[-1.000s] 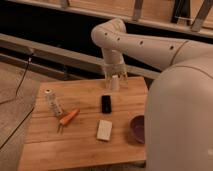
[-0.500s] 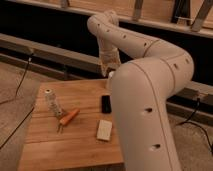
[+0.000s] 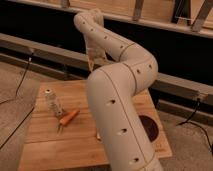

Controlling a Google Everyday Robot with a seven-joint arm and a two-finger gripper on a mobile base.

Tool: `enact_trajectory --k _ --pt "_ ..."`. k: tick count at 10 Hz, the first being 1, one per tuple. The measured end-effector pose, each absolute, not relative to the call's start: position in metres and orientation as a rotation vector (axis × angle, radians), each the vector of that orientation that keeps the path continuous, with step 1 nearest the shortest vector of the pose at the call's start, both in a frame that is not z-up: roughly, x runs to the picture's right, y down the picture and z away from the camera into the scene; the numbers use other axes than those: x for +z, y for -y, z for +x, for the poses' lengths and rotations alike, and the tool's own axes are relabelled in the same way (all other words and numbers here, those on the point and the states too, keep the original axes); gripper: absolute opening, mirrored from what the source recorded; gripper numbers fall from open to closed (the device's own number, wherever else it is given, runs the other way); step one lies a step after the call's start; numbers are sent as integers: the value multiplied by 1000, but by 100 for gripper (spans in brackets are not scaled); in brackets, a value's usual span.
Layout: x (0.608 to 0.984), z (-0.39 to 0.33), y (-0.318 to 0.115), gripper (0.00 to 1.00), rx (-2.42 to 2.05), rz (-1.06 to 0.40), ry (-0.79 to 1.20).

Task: Move the arm in a circular motion

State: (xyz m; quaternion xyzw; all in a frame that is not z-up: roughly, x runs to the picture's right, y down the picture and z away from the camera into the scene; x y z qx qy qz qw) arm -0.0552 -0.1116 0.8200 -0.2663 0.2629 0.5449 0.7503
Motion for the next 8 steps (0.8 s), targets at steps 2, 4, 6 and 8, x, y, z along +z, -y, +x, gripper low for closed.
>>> enact_trajectory --k 2,4,6,8 --pt "830 -105 100 65 1116 -624 -550" --pt "831 -148 84 65 1039 -660 -529" --pt "819 -177 73 65 986 -691 -504" --pt "799 -202 57 65 940 -723 -471"
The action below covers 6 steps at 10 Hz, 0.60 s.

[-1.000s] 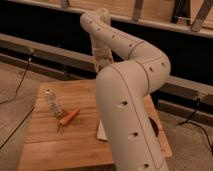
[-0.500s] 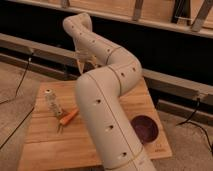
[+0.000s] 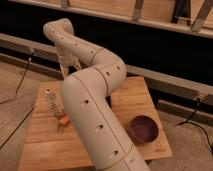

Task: Move the arm in a circular motion

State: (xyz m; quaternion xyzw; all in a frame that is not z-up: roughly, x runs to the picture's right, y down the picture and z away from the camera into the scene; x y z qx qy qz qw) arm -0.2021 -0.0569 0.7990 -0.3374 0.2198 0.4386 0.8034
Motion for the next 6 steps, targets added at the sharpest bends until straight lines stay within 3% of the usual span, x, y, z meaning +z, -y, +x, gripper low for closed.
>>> enact_trajectory --k 6 --pt "725 -224 -23 65 920 -815 -409"
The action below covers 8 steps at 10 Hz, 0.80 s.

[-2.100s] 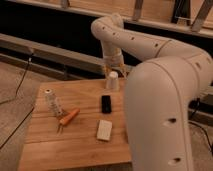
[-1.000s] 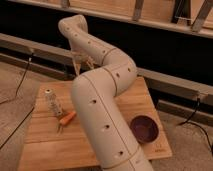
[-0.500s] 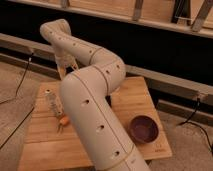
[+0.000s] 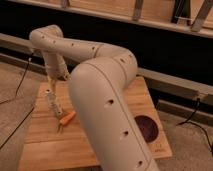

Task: Move the arm in a circular motion

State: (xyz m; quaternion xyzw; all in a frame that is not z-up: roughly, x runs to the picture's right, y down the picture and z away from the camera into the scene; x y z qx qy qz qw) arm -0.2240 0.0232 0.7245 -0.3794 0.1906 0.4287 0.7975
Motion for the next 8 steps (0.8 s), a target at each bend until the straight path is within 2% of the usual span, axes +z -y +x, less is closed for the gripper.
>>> enact_trajectory --k 4,8 --pt "673 -208 -89 65 972 -901 -429" --pt "649 -162 -115 65 1069 -889 -496"
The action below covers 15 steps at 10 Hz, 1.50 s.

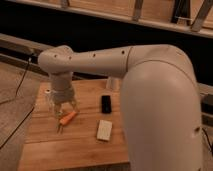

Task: Move the arm in a circular motion

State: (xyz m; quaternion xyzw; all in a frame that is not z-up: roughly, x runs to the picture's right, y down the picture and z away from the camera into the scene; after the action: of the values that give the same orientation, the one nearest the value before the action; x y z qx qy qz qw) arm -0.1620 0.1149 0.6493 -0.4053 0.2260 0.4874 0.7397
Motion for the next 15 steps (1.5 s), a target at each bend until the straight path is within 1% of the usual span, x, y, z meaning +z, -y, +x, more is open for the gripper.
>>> enact_trajectory --k 3,7,15 --pt "642 -111 -114 65 1161 -818 -565" --pt "640 -50 -100 65 1245 -704 -645" --pt "641 -46 -98 65 1246 -697 -647"
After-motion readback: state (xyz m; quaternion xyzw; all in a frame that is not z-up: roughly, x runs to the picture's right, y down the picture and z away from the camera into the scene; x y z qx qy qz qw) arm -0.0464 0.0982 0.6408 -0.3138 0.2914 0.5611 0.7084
